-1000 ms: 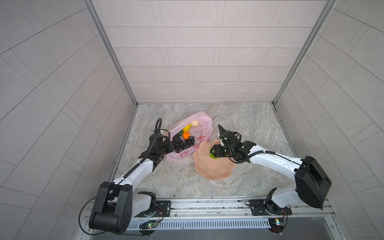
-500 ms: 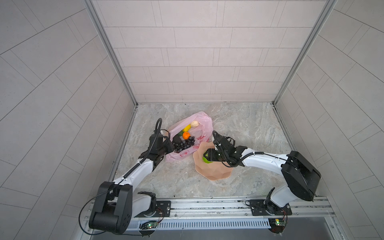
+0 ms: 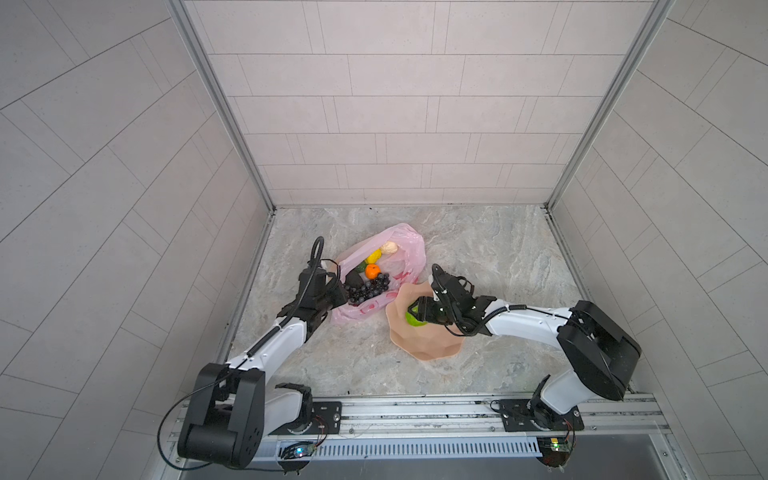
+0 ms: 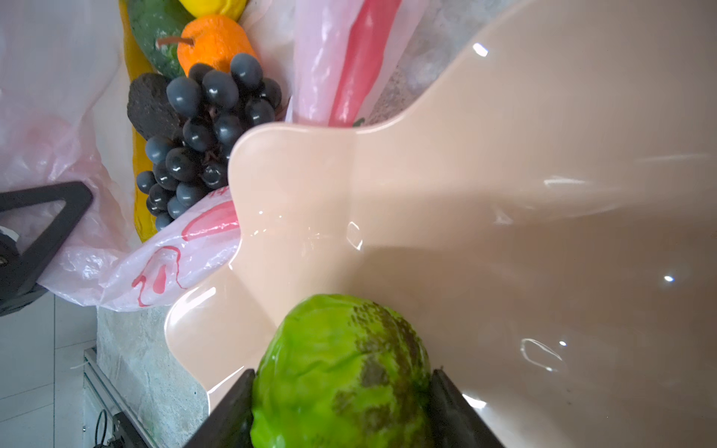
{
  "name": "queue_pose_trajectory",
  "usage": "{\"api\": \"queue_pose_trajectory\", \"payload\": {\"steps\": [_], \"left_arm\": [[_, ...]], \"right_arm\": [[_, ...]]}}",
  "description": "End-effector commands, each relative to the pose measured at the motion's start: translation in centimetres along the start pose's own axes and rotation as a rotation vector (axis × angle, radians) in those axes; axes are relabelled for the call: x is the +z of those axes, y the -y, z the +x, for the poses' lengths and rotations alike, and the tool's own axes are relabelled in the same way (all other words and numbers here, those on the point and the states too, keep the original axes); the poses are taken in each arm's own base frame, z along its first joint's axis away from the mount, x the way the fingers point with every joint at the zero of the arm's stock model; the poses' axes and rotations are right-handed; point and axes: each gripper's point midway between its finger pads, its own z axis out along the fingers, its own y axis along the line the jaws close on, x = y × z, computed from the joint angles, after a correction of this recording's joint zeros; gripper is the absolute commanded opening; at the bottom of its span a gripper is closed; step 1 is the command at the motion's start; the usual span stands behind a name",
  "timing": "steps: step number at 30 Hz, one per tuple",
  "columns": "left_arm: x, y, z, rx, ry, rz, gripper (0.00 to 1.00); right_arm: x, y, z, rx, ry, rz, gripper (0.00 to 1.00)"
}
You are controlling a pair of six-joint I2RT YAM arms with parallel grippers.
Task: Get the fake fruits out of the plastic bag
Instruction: 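Carry the green custard apple into the peach bowl with the right gripper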
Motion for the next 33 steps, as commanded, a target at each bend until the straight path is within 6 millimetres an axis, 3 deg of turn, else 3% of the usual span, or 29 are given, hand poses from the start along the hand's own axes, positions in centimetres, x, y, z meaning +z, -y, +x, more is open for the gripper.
{"api": "queue_pose_trajectory", "payload": {"steps": [1, 12, 16, 21, 33], "left_arm": [[-0.1, 0.5, -0.3, 0.018, 0.005, 0.014, 0.03], [0.1, 0.5, -0.2, 0.019, 0.001, 0.014, 0.03], [0.2, 0.6, -0.1, 0.02, -0.002, 0.016, 0.02], [0.4, 0.6, 0.0, 0.02, -0.009, 0.017, 0.03], [0.4, 0.6, 0.1, 0.023, -0.011, 0.016, 0.03]], "right_arm": [[-0.2, 2.2, 0.5, 0.062, -0.007, 0.048, 0.64], [-1.7, 4.4, 0.2, 0.093, 0.03, 0.09, 0.74], [-2.6, 5.3, 0.0, 0.105, 0.053, 0.11, 0.73], [-3.5, 4.9, -0.7, 0.111, 0.082, 0.082, 0.68], [-3.4, 4.9, -0.5, 0.094, 0.068, 0.081, 0.76]]}}
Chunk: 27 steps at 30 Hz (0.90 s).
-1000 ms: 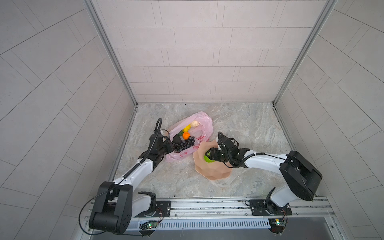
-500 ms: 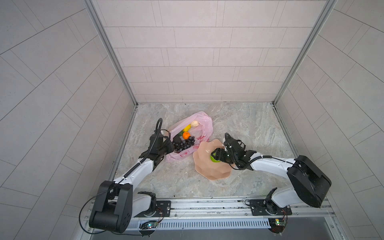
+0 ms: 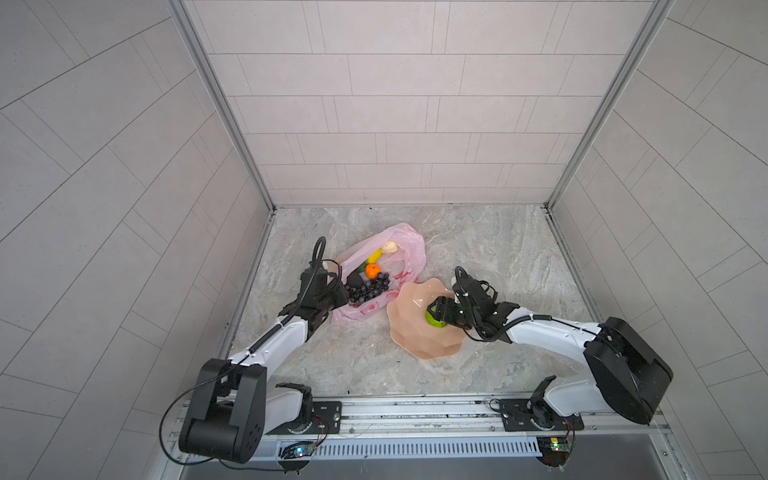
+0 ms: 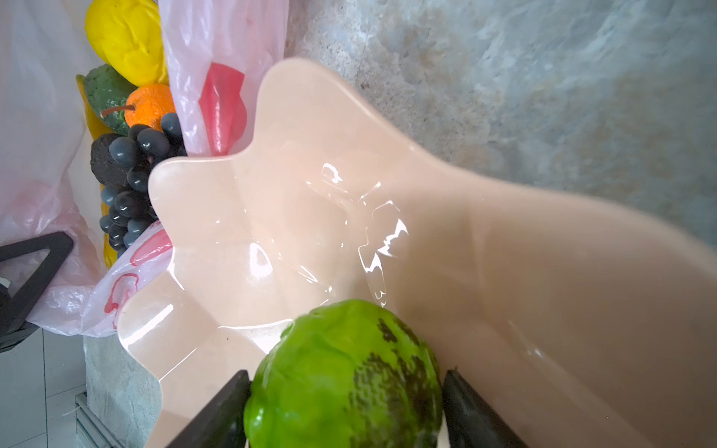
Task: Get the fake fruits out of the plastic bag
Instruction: 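Carry the green custard apple into the peach bowl with the right gripper, then open the right gripper to release the fruit and lift away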
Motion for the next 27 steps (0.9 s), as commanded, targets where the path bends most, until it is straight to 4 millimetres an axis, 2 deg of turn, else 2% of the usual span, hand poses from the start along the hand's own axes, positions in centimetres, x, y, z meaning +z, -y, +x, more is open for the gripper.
{"api": "queue_pose_trajectory", "payload": {"steps": [1, 11, 17, 24, 27], "left_arm": [[0.0, 0.7, -0.5, 0.02, 0.011, 0.019, 0.03], [-0.1, 0.7, -0.5, 0.022, 0.013, 0.018, 0.03], [0.0, 0.8, -0.4, 0.024, 0.008, 0.025, 0.03], [0.1, 1.3, -0.3, 0.033, -0.005, 0.046, 0.03], [-0.2, 1.3, -0.6, 0.038, 0.008, 0.043, 0.03]], "right_arm": [[-0.3, 0.2, -0.2, -0.001, 0.007, 0.013, 0.76], [-0.4, -0.5, -0.2, -0.032, -0.011, 0.0, 0.78], [-0.6, -1.6, -0.7, -0.116, -0.042, 0.008, 0.82], [-2.6, -3.3, -3.8, -0.249, 0.001, 0.071, 0.82], [-3.2, -4.8, -5.5, -0.304, 0.036, 0.077, 0.81]]}}
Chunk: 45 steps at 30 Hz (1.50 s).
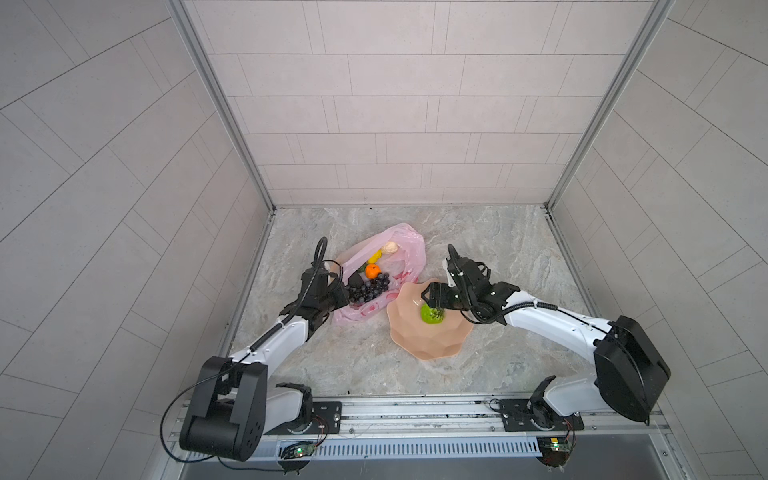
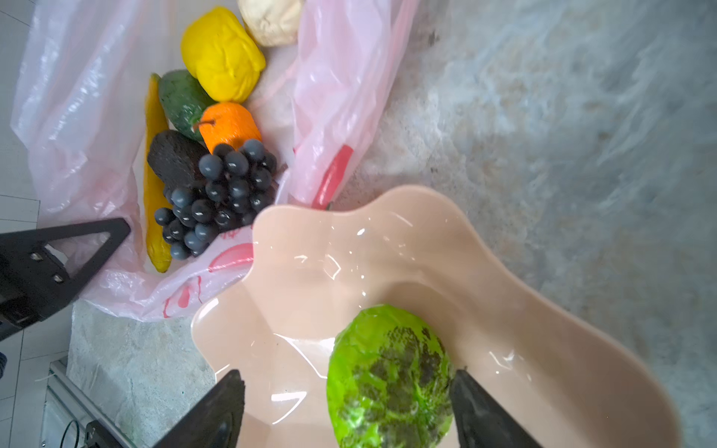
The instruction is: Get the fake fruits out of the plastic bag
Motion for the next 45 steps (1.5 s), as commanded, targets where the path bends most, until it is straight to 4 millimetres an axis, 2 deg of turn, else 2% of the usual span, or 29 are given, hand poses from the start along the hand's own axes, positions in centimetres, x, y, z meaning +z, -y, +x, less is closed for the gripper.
{"api": "queue_pose_trajectory", "payload": {"steps": [1, 6, 15, 23, 29, 38, 45], "left_arm": [[-0.5, 1.0, -1.1, 0.03, 0.033, 0.025, 0.03], [-1.3, 1.0, -1.6, 0.038, 0.064, 0.021, 0.03], [-2.6, 1.8, -2.1, 0.043, 0.12, 0.055, 0.02], [-2.6, 2.3, -2.0, 0.049, 0.118, 0.077, 0.03], [-2.6, 2.1, -2.0, 0.048, 0.118, 0.064, 0.03], [-2.3, 2.4, -1.7, 0.075, 0.1, 0.046, 0.03], [-2.2, 2.6, -1.6, 0.081, 0.094, 0.052, 0.03]], "right_arm": [[-0.5, -0.2, -1.5, -0.091, 0.013, 0.061, 0.8], [0.5, -4.3, -4.2, -0.192, 0.038, 0.02, 0.72], [6.8, -7.3, -6.8, -0.221, 0.022, 0.045, 0.65], [12.1, -7.1, -9.9, -0.053, 0.111, 0.101, 0.64], [15.3, -7.7, -11.9, 0.01, 0.146, 0.095, 0.66], [17.9, -4.9, -14.2, 0.215, 0.177, 0.107, 0.73], [19.5, -5.5, -16.2, 0.312, 0.219, 0.068, 0.75]]}}
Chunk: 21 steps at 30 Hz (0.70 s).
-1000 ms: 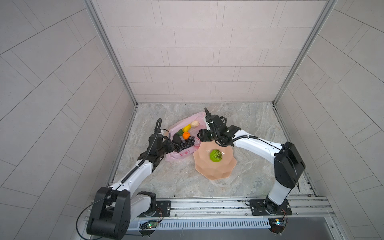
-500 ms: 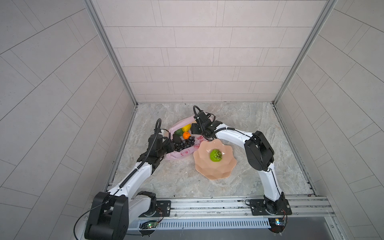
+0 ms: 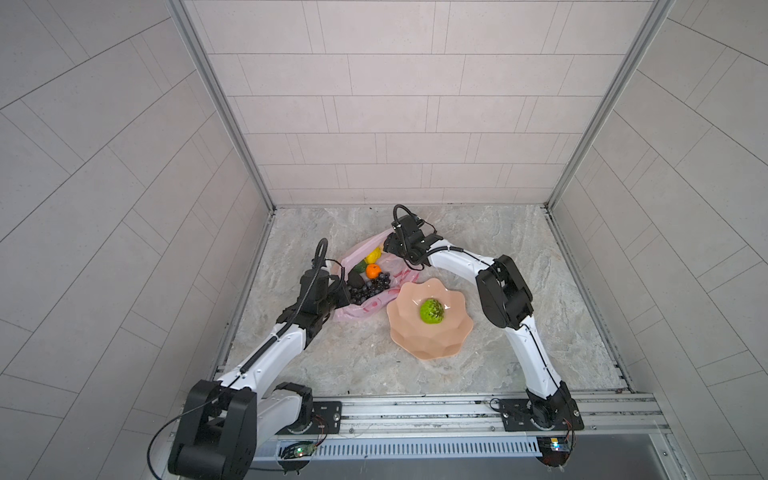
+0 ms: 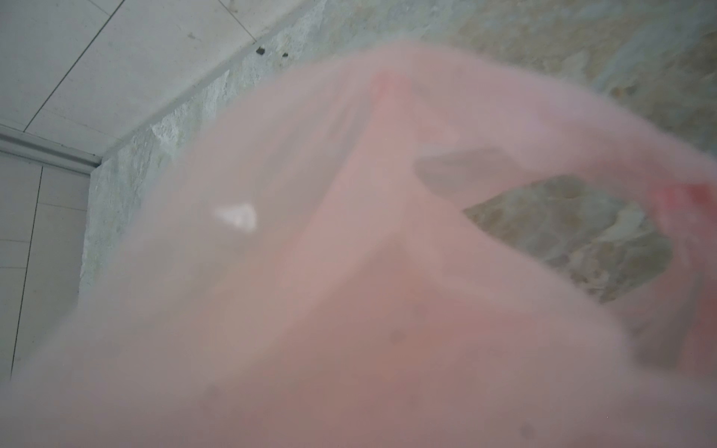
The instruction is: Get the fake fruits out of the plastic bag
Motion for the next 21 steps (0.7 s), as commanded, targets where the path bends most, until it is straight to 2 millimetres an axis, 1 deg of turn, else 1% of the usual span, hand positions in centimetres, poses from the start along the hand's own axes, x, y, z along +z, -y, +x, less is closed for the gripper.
{"api": "queue_pose_trajectory", "payload": {"steps": [1, 6, 13, 17, 19, 21], "left_arm": [[0.0, 0.4, -0.5, 0.02, 0.012, 0.005, 0.02], [0.0, 0.5, -0.5, 0.023, 0.012, 0.007, 0.03], [0.0, 0.5, -0.5, 0.024, 0.013, 0.01, 0.03], [-0.1, 0.5, -0.5, 0.023, 0.015, 0.011, 0.02], [-0.1, 0.5, -0.6, 0.022, 0.016, 0.008, 0.02], [-0.1, 0.4, -0.5, 0.025, 0.015, 0.004, 0.02]], "right_arm": [[0.8, -1.3, -0.7, 0.08, 0.028, -0.021, 0.75], [2.2, -2.2, -0.8, 0.112, 0.025, -0.05, 0.75], [4.0, -1.4, -0.5, 0.142, 0.021, -0.013, 0.78], [5.3, -0.7, 0.1, 0.144, 0.006, 0.018, 0.8], [5.8, -0.5, 0.3, 0.144, -0.003, 0.025, 0.79], [6.2, -0.2, 0.5, 0.151, -0.013, 0.03, 0.74]]}}
